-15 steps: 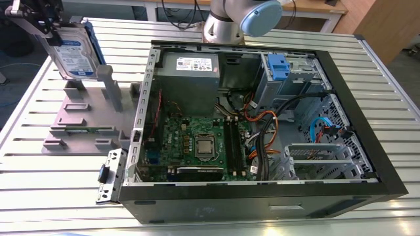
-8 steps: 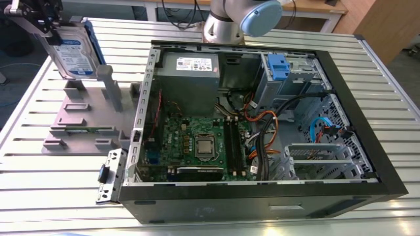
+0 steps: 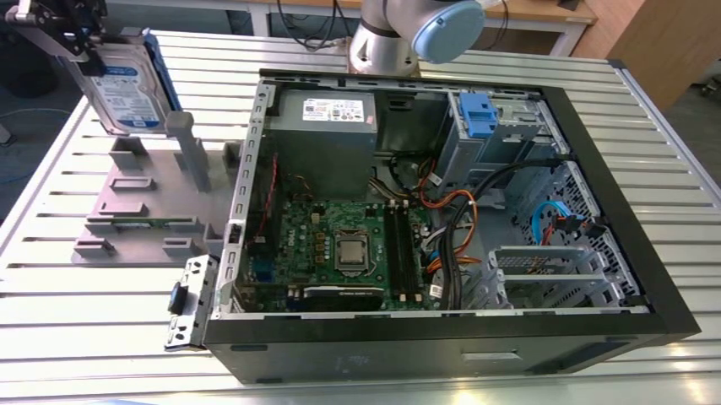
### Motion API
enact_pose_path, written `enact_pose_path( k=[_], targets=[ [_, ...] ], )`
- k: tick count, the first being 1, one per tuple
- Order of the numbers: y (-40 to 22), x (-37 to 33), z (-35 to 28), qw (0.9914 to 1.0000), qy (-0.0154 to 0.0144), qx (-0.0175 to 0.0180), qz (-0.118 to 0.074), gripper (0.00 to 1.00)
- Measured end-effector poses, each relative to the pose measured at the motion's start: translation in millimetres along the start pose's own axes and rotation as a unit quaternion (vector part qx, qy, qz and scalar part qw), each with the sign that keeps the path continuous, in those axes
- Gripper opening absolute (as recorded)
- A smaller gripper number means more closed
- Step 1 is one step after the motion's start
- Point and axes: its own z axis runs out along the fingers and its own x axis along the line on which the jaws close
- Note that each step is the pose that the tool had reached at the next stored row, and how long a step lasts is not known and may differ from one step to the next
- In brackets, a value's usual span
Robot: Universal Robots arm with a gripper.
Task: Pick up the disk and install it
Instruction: 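Pick up the disk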
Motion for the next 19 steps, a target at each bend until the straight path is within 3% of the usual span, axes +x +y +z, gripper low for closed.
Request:
enact_pose_path(
  k=[19],
  targets=[
    [0.0, -0.1, -4.9, 1.0, 0.0, 0.0, 0.0, 0.36]
  ],
)
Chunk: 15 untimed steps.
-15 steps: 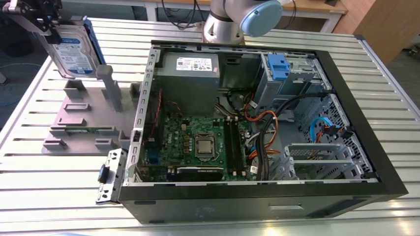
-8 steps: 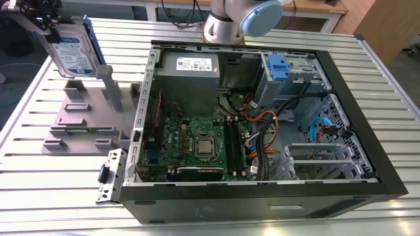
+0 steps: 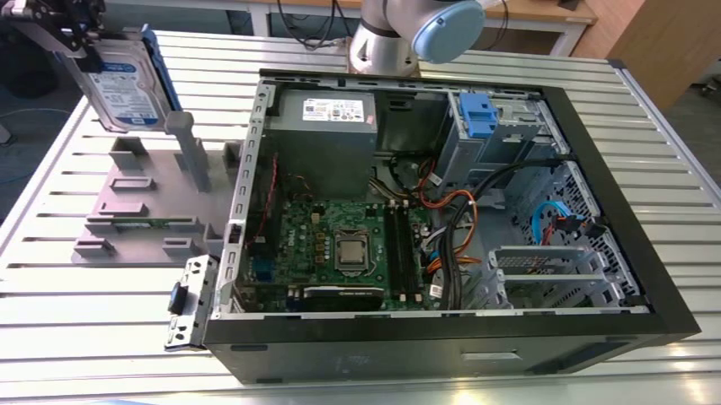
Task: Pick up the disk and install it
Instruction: 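Pick up the disk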
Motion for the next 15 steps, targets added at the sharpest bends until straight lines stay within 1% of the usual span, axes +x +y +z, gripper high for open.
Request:
enact_pose_path(
  k=[15],
  targets=[
    [0.0, -0.1, -3.8, 1.0, 0.0, 0.0, 0.0, 0.36]
  ],
)
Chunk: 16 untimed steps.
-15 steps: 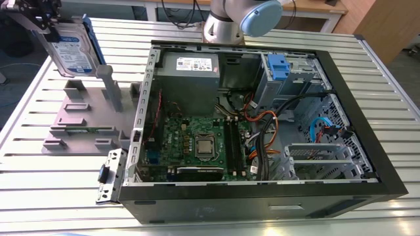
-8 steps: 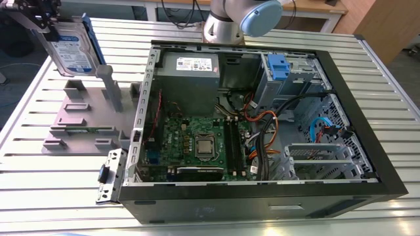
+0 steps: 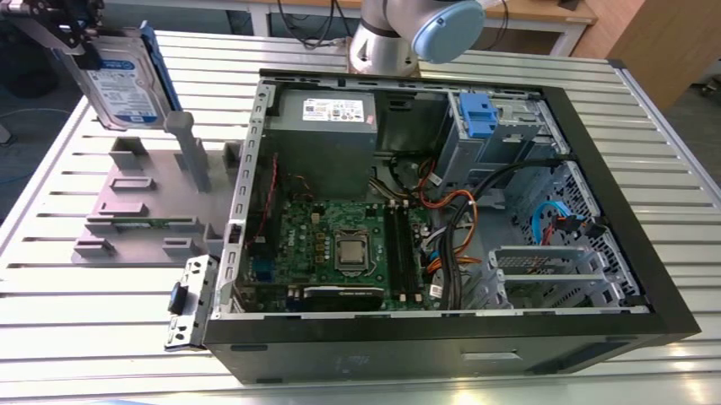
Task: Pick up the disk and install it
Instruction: 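Pick up the disk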
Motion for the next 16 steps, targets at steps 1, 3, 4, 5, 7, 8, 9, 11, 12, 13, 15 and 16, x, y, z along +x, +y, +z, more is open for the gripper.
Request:
enact_pose_path(
  k=[1, 3, 4, 5, 7, 8, 9, 11, 12, 13, 15, 16],
  targets=[
    [0.0, 0.0, -0.2, 1.0, 0.0, 0.0, 0.0, 0.36],
    [0.0, 0.0, -0.7, 1.0, 0.0, 0.0, 0.0, 0.36],
    [0.0, 0.0, -1.0, 1.0, 0.0, 0.0, 0.0, 0.36],
    [0.0, 0.0, -1.3, 1.0, 0.0, 0.0, 0.0, 0.36],
    [0.0, -0.1, -1.8, 1.0, 0.0, 0.0, 0.0, 0.36],
    [0.0, 0.0, -2.1, 1.0, 0.0, 0.0, 0.0, 0.36],
    [0.0, 0.0, -2.4, 1.0, 0.0, 0.0, 0.0, 0.36],
    [0.0, -0.1, -3.0, 1.0, 0.0, 0.0, 0.0, 0.36],
    [0.0, -0.1, -3.3, 1.0, 0.0, 0.0, 0.0, 0.36],
    [0.0, -0.1, -3.5, 1.0, 0.0, 0.0, 0.0, 0.36],
    [0.0, -0.1, -4.1, 1.0, 0.0, 0.0, 0.0, 0.36],
    [0.0, -0.1, -4.3, 1.0, 0.0, 0.0, 0.0, 0.36]
  ],
)
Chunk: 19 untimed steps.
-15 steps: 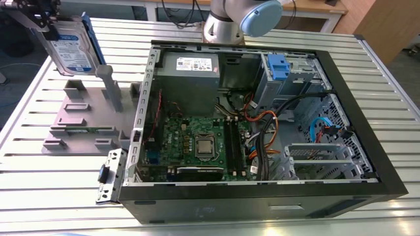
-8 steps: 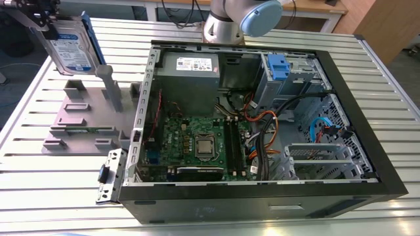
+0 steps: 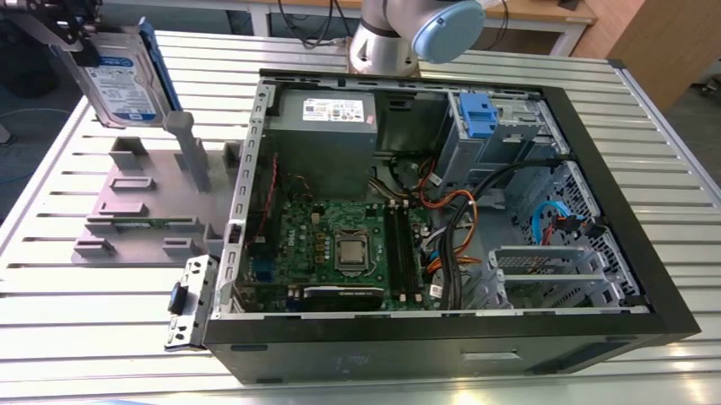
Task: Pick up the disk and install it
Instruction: 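Pick up the disk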
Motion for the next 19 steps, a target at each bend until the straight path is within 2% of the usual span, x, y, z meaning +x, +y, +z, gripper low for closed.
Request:
enact_pose_path(
  k=[19],
  targets=[
    [0.0, -0.1, -5.6, 1.0, 0.0, 0.0, 0.0, 0.36]
  ],
)
